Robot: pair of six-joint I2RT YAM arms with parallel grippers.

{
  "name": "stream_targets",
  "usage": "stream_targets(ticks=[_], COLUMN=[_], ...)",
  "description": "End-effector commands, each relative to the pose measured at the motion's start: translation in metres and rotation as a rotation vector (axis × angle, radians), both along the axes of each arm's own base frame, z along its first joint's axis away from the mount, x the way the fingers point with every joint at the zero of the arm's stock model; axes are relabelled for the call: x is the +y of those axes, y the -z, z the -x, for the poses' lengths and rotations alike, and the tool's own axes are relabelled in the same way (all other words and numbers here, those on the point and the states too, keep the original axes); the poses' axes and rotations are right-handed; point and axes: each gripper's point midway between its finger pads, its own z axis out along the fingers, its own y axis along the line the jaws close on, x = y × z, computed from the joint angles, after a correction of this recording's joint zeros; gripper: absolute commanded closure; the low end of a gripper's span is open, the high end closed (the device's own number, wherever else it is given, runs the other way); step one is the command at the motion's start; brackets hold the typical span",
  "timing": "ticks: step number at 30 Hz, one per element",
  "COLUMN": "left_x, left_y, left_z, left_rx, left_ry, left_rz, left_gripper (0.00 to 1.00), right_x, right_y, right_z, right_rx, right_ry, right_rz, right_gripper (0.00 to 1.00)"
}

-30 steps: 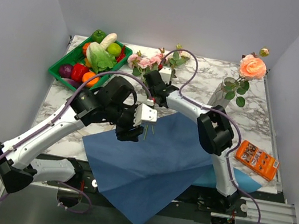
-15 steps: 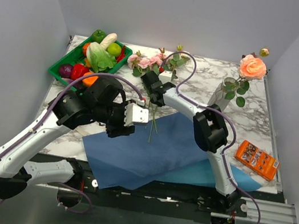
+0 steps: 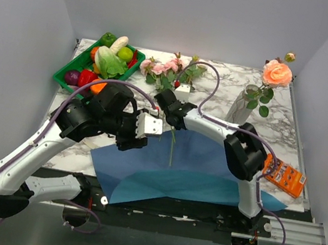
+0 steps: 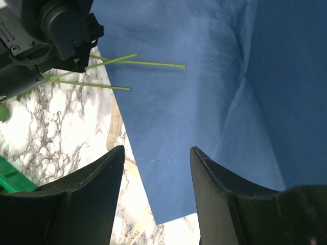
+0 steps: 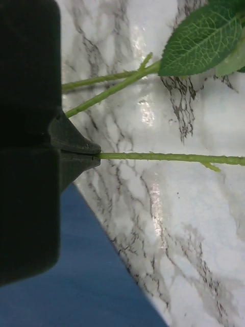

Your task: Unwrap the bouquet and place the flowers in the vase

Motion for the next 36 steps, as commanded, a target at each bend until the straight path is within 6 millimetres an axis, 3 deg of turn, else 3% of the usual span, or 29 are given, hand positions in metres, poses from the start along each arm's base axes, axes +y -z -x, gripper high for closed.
stream_targets(ticks=[1,4,5,6,9,15,16,17,23,28,33,36], left_x=[-0.014,-0.024,-0.028,-0.030,-0.036,-0.044,-0.045,-0.047,-0.039,-0.029,-0.026,-0.029], left_y=[0.000,0.017,0.025,0.029,0.035,0.018,0.016,0.008,-0.010,0.000,0.012,0.007], left_z=[0.018,0.035,0.044,0.049,0.066,0.091,0.098,0.101,0.136,0.155,0.168,0.163], left_rx=[0.068,0.135,0.160,0.179,0.224,0.196,0.185,0.165,0.143,0.139,0.117,0.027], left_ry=[0.078,0.141,0.173,0.189,0.258,0.414,0.444,0.465,0.617,0.728,0.818,0.840], left_rz=[0.036,0.016,0.007,0.003,0.002,-0.027,-0.039,-0.032,-0.064,-0.108,-0.146,-0.158], left_gripper=[0.37,0.37,0.37,0.37,0.37,0.37,0.37,0.37,0.37,0.38,0.40,0.41], right_x=[0.011,-0.005,-0.013,-0.021,-0.042,-0.058,-0.061,-0.063,-0.090,-0.121,-0.162,-0.171], right_y=[-0.101,-0.135,-0.160,-0.155,-0.186,-0.267,-0.291,-0.302,-0.392,-0.458,-0.501,-0.509], right_z=[-0.008,0.007,0.013,0.020,0.029,0.031,0.031,0.031,0.037,0.060,0.101,0.115], right_rx=[-0.317,-0.407,-0.459,-0.463,-0.553,-0.775,-0.826,-0.850,-1.061,-1.271,-1.482,-1.566], right_ry=[-0.009,-0.018,-0.015,-0.021,-0.020,-0.079,-0.084,-0.085,-0.070,-0.044,-0.006,-0.017], right_rz=[-0.102,-0.134,-0.167,-0.149,-0.165,-0.157,-0.153,-0.155,-0.130,-0.112,-0.120,-0.088], right_gripper=[0.99,0.99,0.99,0.99,0.99,0.99,0.99,0.99,0.99,0.99,0.99,0.99])
